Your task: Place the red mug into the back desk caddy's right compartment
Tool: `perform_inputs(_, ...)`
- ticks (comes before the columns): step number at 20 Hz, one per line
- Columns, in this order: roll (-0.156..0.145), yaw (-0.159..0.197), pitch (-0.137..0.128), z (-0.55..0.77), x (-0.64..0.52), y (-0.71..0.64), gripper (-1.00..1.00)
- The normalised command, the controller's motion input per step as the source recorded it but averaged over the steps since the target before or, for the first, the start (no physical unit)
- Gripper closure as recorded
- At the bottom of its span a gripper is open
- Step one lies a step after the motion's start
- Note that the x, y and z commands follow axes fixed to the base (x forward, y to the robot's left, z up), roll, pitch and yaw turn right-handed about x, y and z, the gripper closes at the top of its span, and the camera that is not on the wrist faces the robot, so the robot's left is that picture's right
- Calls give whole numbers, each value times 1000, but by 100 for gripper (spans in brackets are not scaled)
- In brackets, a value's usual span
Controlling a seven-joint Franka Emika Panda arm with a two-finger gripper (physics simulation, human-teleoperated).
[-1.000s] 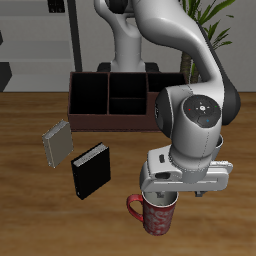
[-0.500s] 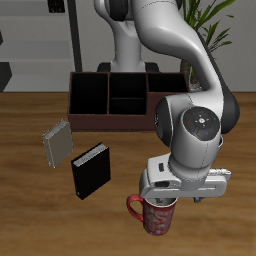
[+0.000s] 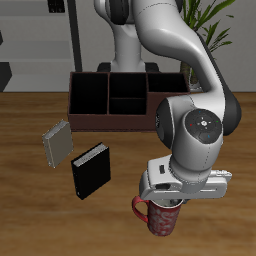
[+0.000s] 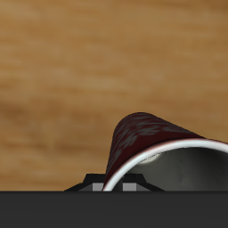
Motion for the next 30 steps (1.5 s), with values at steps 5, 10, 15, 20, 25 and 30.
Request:
perform_inputs(5,-8,6,-10,82,-15,-25,100)
perform_inputs(10,-4,1,-23,173,-83,50,100)
perform_inputs(15,-15,-13,-20,194,-71,10,100)
perform_inputs(20,-41,-14,-71,497,-286,7,100)
perform_inputs(25,-10,-34,-54,496,-343,-65,100)
perform_inputs(30,-11,-12,-56,425,-301,-97,100)
